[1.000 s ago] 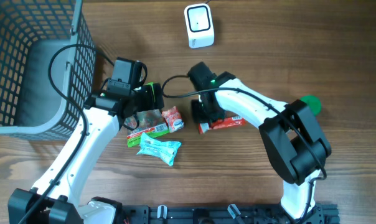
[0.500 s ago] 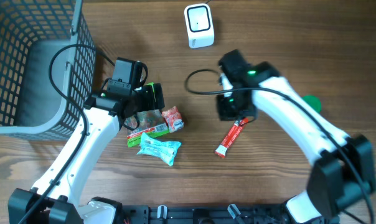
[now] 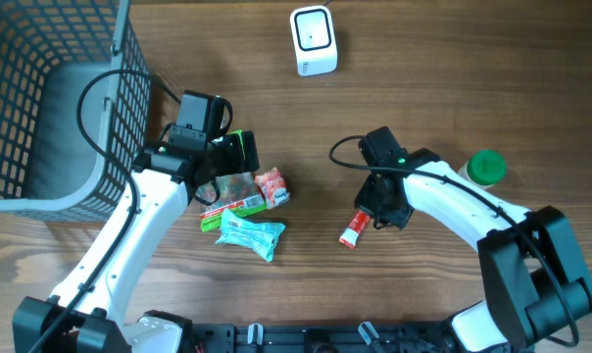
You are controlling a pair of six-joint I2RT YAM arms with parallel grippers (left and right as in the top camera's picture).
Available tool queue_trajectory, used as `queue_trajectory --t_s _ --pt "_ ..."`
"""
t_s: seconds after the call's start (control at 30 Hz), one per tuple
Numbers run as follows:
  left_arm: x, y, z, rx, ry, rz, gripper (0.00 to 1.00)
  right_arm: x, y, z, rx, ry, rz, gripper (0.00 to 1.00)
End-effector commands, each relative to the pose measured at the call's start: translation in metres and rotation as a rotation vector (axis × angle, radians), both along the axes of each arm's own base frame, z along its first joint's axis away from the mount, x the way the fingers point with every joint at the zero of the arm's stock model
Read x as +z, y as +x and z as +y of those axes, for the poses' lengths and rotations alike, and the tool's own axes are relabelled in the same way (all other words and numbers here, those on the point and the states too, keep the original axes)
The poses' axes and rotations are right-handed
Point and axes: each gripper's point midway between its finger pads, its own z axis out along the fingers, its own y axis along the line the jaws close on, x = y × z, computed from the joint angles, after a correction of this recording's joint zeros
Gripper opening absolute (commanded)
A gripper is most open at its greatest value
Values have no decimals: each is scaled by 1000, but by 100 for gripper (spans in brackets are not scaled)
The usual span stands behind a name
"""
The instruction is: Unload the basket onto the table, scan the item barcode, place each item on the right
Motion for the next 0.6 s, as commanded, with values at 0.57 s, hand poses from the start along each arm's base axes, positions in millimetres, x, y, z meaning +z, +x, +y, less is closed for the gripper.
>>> queue_trajectory --t_s 0.57 --pt "-1 0 1 -11 9 -1 100 42 40 52 193 220 -208 35"
